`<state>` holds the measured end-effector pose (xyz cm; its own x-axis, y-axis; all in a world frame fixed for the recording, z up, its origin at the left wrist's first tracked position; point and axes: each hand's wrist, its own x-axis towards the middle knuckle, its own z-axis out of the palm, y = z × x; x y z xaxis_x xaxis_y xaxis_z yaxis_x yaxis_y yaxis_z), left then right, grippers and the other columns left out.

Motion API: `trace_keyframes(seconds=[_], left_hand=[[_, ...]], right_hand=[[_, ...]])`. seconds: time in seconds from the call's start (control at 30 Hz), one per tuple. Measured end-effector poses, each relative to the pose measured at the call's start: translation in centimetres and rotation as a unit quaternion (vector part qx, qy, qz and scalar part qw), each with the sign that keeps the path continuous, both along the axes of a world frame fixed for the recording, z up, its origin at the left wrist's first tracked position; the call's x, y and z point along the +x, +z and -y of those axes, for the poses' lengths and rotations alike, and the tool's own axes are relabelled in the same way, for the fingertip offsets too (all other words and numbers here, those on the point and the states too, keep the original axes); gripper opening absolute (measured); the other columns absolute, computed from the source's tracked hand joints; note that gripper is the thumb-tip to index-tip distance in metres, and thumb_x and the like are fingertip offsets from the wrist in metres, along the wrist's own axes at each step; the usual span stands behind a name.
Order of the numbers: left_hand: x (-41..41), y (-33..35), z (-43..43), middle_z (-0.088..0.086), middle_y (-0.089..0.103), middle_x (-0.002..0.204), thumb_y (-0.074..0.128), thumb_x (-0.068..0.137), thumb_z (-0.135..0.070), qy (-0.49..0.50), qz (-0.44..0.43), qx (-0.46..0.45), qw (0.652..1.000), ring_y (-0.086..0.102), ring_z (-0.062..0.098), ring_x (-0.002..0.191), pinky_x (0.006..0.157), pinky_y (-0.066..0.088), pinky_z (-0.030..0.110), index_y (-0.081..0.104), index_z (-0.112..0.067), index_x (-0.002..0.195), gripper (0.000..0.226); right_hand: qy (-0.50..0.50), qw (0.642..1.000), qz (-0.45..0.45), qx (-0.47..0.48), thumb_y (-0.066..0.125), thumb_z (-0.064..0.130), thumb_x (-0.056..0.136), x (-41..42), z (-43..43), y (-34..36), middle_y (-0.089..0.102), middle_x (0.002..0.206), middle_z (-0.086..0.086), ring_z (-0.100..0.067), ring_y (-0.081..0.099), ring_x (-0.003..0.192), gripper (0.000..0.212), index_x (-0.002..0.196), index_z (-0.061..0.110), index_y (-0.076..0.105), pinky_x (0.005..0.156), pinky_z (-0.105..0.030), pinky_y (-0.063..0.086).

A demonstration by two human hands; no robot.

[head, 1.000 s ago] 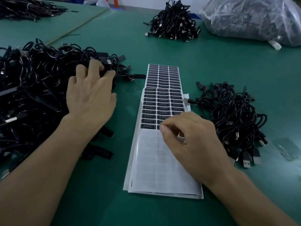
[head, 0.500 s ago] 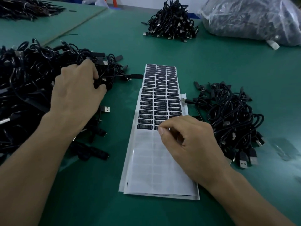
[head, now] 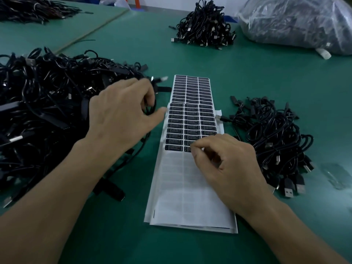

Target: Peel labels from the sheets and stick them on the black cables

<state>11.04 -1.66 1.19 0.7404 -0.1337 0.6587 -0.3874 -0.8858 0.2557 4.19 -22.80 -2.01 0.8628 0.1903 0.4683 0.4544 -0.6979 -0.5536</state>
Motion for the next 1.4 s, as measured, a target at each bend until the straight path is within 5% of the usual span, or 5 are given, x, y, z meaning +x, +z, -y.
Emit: trace_keyframes(seconds=[0.27,0.5,0.73,1.13,1.4], left_hand=[[0.0,0.3,0.2,-0.005,0.058,0.062,0.073,0.093,-0.030,-0.047,0.116,-0.094,0.988,0.052,0.016,0.057,0.062,0.046,0.029,0.063,-0.008,0.067,0.036],[-2.1,-0.9,3.6,-0.006,0.053,0.058,0.077,0.077,0.001,-0.318,0.115,-0.137,0.931,0.044,0.008,0.053,0.057,0.036,0.015,0.057,-0.007,0.054,0.031],[-2.6,-0.6,4.0,0.001,0.048,0.058,0.066,0.080,-0.005,-0.330,-0.011,-0.404,0.853,0.039,0.020,0.046,0.048,0.034,0.030,0.047,-0.022,0.068,0.028],[-0.7,-0.4,2.6,0.005,0.042,0.067,0.064,0.086,-0.001,-0.142,-0.044,-0.495,0.856,0.036,0.048,0.058,0.048,0.033,0.044,0.044,-0.023,0.083,0.030],[-0.9,-0.9,2.8,0.003,0.066,0.073,0.058,0.100,-0.004,-0.209,-0.117,-0.490,0.838,0.067,0.018,0.056,0.052,0.054,0.026,0.048,-0.019,0.093,0.019]], right_hand=[[-0.016,0.999,0.024,0.017,0.061,0.030,0.093,0.0,0.0,0.0,0.059,0.078,0.025,0.001,0.057,0.078,0.018,0.108,0.027,0.070,0.070,-0.016,0.045],[-0.014,0.989,-0.039,0.140,0.060,0.052,0.093,-0.2,0.2,0.5,0.066,0.089,0.019,0.002,0.064,0.081,0.075,0.151,0.055,0.013,0.070,-0.004,0.043],[-0.078,0.993,0.003,0.091,0.075,0.014,0.088,0.2,-0.1,0.2,0.054,0.078,0.019,0.009,0.051,0.075,0.017,0.089,0.029,0.068,0.066,-0.002,0.037],[-0.079,0.993,-0.013,0.092,0.071,0.022,0.092,0.2,-0.2,0.5,0.055,0.104,0.019,-0.003,0.055,0.102,0.014,0.104,0.019,0.077,0.088,-0.008,0.040],[-0.051,0.993,-0.030,0.103,0.078,0.034,0.085,-0.1,-0.1,0.5,0.059,0.100,0.022,0.003,0.057,0.095,0.031,0.114,0.024,0.072,0.084,-0.008,0.044]])
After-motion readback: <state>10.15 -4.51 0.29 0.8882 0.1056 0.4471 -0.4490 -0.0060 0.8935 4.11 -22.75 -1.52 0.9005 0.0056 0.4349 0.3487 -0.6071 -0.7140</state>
